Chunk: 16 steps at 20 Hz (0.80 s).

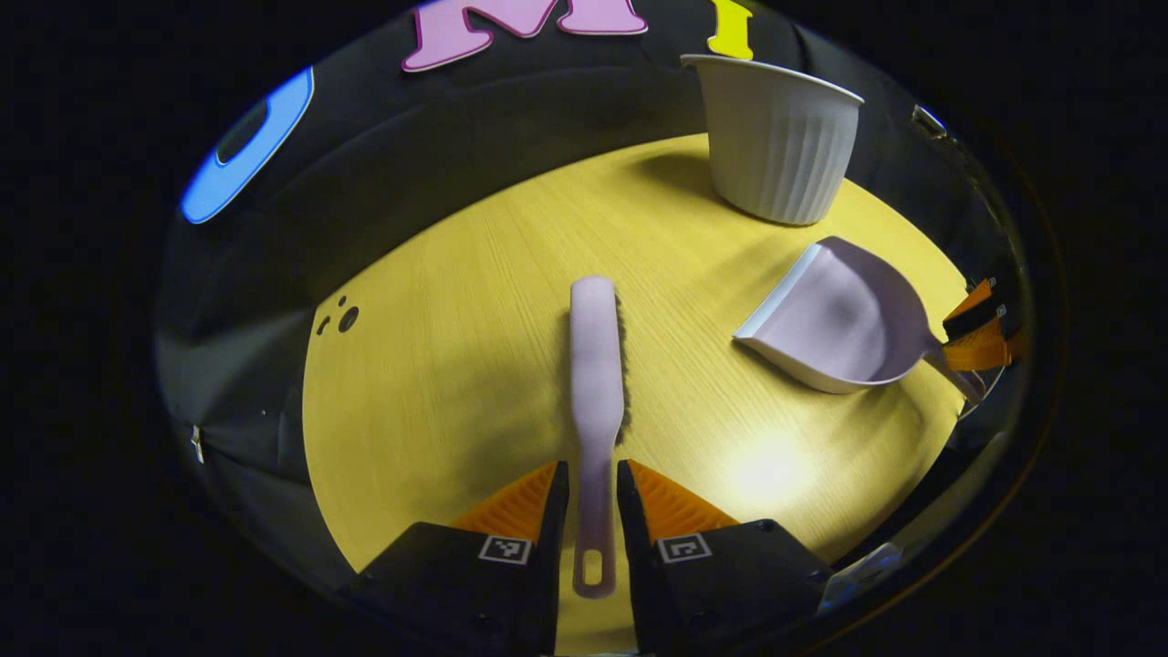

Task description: Pick up the small broom and dustpan from the desktop, sweep the trash into the dustpan with the broom, and then empty the trash into the garbage bin.

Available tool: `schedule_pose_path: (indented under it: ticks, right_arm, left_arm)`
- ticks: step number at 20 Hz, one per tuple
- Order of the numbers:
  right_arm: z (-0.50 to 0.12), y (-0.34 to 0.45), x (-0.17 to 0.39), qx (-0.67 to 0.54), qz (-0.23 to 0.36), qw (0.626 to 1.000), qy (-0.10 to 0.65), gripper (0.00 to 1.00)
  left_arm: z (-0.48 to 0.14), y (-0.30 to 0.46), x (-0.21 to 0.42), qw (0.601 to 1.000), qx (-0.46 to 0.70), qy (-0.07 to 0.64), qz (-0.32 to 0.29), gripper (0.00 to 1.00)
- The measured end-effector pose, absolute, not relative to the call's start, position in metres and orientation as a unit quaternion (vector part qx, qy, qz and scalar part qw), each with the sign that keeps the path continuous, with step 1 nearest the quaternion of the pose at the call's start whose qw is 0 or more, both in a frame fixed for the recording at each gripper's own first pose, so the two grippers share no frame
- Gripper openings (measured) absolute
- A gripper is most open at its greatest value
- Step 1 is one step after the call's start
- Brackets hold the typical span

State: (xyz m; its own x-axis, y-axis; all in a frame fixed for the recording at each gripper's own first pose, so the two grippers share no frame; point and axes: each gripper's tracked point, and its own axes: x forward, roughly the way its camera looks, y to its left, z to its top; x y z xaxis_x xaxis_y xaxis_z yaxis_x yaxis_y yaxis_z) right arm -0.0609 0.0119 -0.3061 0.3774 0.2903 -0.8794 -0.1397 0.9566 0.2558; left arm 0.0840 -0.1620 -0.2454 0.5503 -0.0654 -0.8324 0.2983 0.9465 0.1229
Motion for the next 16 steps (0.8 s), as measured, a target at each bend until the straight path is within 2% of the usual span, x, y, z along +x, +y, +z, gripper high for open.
schedule_pose_path:
  ticks: [9, 16]
  right_arm:
    - [-0.178, 0.001, 0.001, 0.080, 0.118, 0.919, 0.369, 0.41]
    - [-0.090, -0.018, 0.035, 0.066, 0.098, 0.971, 0.207, 0.41]
  left_arm:
    - [-0.106, -0.189, 0.128, 0.952, 0.069, 0.282, -0.099, 0.36]
    - [-0.008, -0.192, 0.147, 0.984, 0.038, 0.145, -0.092, 0.36]
